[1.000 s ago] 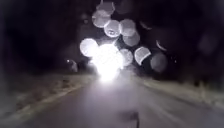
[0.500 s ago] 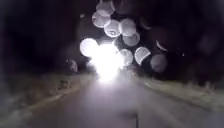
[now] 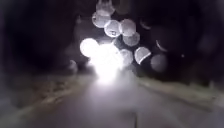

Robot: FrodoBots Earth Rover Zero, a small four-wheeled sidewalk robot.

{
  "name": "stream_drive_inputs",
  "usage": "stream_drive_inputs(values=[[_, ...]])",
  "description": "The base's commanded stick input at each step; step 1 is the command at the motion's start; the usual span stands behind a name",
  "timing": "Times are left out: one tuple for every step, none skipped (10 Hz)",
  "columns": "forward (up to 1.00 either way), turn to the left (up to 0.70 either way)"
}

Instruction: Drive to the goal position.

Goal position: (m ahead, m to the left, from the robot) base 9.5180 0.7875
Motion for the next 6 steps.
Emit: stream_drive_inputs(values=[[0.70,0.00],[0.70,0.00],[0.70,0.00],[0.70,0.00],[0.70,0.00],[0.70,0.00]])
